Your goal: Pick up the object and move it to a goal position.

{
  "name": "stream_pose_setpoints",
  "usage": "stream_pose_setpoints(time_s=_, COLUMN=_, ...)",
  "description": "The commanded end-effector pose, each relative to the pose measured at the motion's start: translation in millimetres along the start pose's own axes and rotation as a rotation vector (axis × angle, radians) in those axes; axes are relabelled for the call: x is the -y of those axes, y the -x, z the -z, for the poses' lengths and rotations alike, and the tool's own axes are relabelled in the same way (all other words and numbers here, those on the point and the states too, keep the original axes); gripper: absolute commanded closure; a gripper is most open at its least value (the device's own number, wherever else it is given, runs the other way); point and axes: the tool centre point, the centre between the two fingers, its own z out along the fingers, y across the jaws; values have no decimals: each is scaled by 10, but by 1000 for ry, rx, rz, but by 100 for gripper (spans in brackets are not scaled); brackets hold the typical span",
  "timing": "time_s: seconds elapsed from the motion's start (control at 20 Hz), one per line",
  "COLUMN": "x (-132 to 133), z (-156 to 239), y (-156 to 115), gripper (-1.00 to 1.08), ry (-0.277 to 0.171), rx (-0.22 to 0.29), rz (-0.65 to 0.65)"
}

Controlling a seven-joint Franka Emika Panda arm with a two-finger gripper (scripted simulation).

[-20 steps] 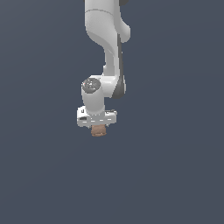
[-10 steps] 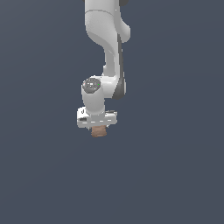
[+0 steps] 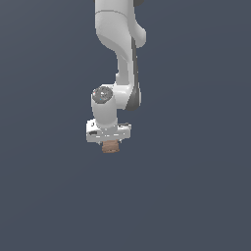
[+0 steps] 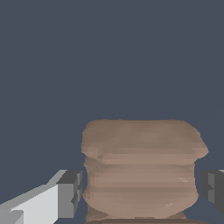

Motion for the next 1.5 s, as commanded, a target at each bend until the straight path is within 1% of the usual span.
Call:
stream_pose_setpoints(time_s=0.0, x=-12, z=26, y=37, gripper=108, ry=0, rx=1, rz=0)
stream_pose_setpoints(time_s=0.35, x=-73, z=187, y=284, gripper=108, ry=-2, rx=7, rz=-1)
stream_pose_setpoints(time_s=0.75, x=-195, z=509, y=759, gripper=108, ry=-5, rx=18, rz=-3)
stream_pose_setpoints(time_s=0.95, x=-249, z=649, y=953, gripper=108, ry=-6, rx=23, rz=-3)
stream_pose_setpoints(time_s=1.2, x=-297, z=768, y=1107, gripper=108, ry=-7, rx=27, rz=-4)
stream_pose_setpoints(time_s=1.45, x=-319, z=819, y=1167, gripper=108, ry=-7, rx=29, rz=-4)
